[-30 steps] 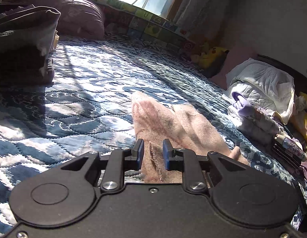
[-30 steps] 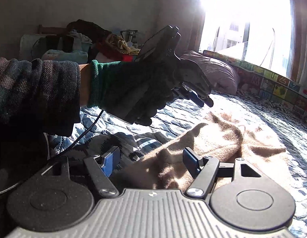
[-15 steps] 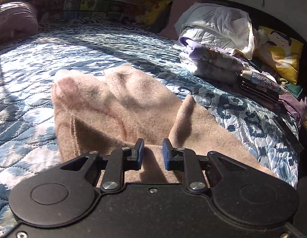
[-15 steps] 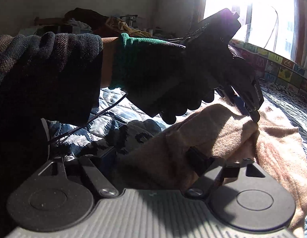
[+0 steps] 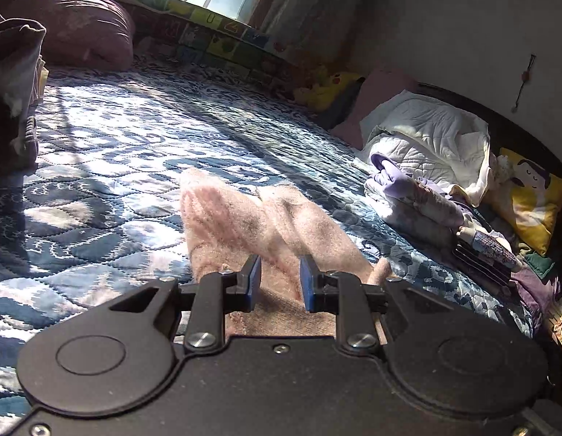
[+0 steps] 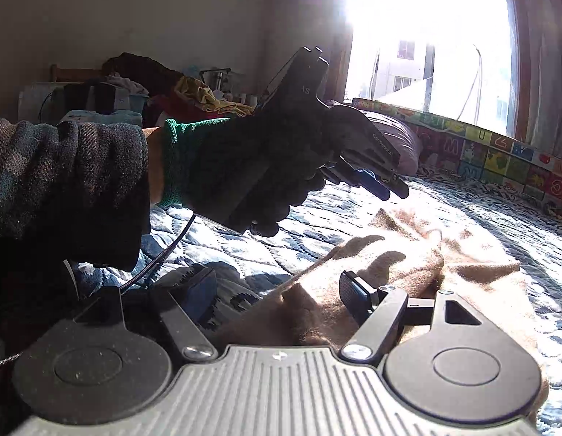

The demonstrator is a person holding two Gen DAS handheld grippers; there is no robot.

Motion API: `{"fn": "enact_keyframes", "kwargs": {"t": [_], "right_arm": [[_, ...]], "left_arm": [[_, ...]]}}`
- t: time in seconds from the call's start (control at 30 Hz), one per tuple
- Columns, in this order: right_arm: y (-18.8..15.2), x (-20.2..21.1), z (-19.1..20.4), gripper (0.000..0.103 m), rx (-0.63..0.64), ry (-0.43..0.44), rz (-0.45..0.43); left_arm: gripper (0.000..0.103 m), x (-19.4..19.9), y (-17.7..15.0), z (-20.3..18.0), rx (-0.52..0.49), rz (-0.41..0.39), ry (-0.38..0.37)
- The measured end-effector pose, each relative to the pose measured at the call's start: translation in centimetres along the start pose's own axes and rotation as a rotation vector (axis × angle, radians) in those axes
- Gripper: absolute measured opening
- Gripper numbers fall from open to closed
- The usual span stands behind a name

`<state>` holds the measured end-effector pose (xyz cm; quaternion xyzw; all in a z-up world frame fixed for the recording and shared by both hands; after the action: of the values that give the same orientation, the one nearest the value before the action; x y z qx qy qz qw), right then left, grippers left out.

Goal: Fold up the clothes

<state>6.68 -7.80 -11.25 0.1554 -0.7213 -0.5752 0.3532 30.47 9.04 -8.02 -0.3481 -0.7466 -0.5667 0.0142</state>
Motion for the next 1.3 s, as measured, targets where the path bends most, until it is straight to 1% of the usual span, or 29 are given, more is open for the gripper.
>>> {"fn": "enact_keyframes", "kwargs": {"t": [0.07, 0.1, 0.13, 0.17, 0.23, 0.33, 0.4, 0.43, 0.47, 0.53, 0.6, 0.63, 0.67, 0.7, 0.73, 0.77, 0.8, 0.9, 0.97, 1.0, 1.03, 1.07, 1.1, 1.23, 1.3], "right_arm": [[-0.2, -1.0, -0.7, 0.074, -0.037, 0.009, 0.037], [-0.5, -1.7, -0.9, 0.074, -0.057, 0.022, 0.074], [-0.8, -2.3, -1.0, 0.077, -0.066, 0.032, 0.111], [-1.1, -2.5, -0.8, 0.079, -0.054, 0.033, 0.127], [-1.2, -2.7, -0.5, 0.083, -0.036, 0.04, 0.141], [-1.3, -2.8, -0.5, 0.084, -0.046, 0.051, 0.14], [-1.2, -2.4, -0.5, 0.082, -0.054, 0.05, 0.122], [-1.0, -2.0, -0.5, 0.076, -0.065, 0.048, 0.102], [-0.7, -1.5, -0.6, 0.072, -0.075, 0.049, 0.082], [-0.3, -0.9, -0.7, 0.071, -0.073, 0.033, 0.045], [-0.4, -1.1, -0.9, 0.072, -0.08, 0.015, 0.051], [-0.5, -1.4, -1.0, 0.072, -0.086, 0.007, 0.059], [-0.7, -1.7, -1.2, 0.072, -0.1, 0.006, 0.074], [-0.9, -2.0, -1.4, 0.074, -0.112, 0.016, 0.092], [-1.2, -2.3, -1.4, 0.078, -0.116, 0.029, 0.109], [-1.3, -2.6, -1.3, 0.081, -0.104, 0.035, 0.121], [-1.3, -2.8, -1.1, 0.082, -0.087, 0.035, 0.128], [-1.5, -3.1, -0.8, 0.084, -0.073, 0.035, 0.14], [-1.5, -3.1, -0.8, 0.084, -0.077, 0.039, 0.137], [-1.5, -2.9, -0.8, 0.084, -0.079, 0.042, 0.13], [-1.4, -2.6, -0.9, 0.08, -0.092, 0.047, 0.111], [-1.2, -2.0, -1.1, 0.074, -0.114, 0.056, 0.085], [-0.9, -1.4, -1.2, 0.072, -0.131, 0.058, 0.061], [-0.1, 2.1, -1.7, 0.072, -0.121, -0.004, -0.014], [0.1, 4.4, -2.9, 0.072, -0.142, -0.059, -0.051]], "left_arm": [[0.02, -0.7, -0.2, -0.6, -0.034, 0.015, 0.009], [0.02, -0.8, -0.4, -0.9, -0.058, 0.024, 0.023], [0.02, -0.9, -0.5, -1.1, -0.082, 0.034, 0.038], [0.02, -1.0, -0.6, -1.3, -0.106, 0.043, 0.052], [0.02, -1.2, -0.8, -1.8, -0.154, 0.062, 0.081], [0.02, -1.6, -1.2, -2.5, -0.226, 0.09, 0.125], [0.02, -1.8, -1.4, -3.0, -0.274, 0.109, 0.154], [0.02, -1.9, -1.5, -3.2, -0.298, 0.119, 0.168], [0.02, -1.4, -1.4, -3.6, -0.307, 0.112, 0.151], [0.022, 0.0, -1.0, -4.4, -0.31, 0.082, 0.083], [0.029, 0.4, -1.4, -5.0, -0.298, 0.078, 0.011], [0.029, 0.0, -1.9, -5.5, -0.301, 0.099, -0.022], [0.029, -0.7, -2.4, -5.9, -0.319, 0.132, -0.021], [0.029, -1.5, -3.0, -6.2, -0.341, 0.168, -0.002], [0.03, -2.8, -3.9, -6.4, -0.377, 0.221, 0.047], [0.032, -3.6, -4.4, -6.3, -0.387, 0.239, 0.065], [0.033, -3.9, -4.7, -6.1, -0.382, 0.235, 0.06], [0.035, -4.0, -4.6, -5.5, -0.355, 0.24, 0.05], [0.035, -3.7, -4.6, -5.1, -0.301, 0.227, 0.049], [0.034, -3.3, -4.5, -4.9, -0.257, 0.219, 0.047], [0.034, -2.5, -4.3, -4.8, -0.212, 0.197, 0.042], [0.036, -1.5, -4.1, -4.6, -0.16, 0.166, 0.044], [0.04, -0.4, -3.9, -4.2, -0.103, 0.135, 0.049], [0.046, 4.2, -4.0, -2.7, 0.106, 0.02, 0.072], [0.055, 6.5, -4.9, -1.9, 0.222, -0.012, 0.062]]}}
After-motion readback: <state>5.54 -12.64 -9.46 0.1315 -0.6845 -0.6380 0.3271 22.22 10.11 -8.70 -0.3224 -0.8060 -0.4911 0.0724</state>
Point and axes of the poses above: each gripper's, at about its wrist camera, not at the fingertips, and x roughly against the way its jaws point, z to its left, y to its top, the point moved 1 cm from there along -x, roughly the way its jaws point, and after that the axes turned 4 degrees about y, right-handed, at the moved point
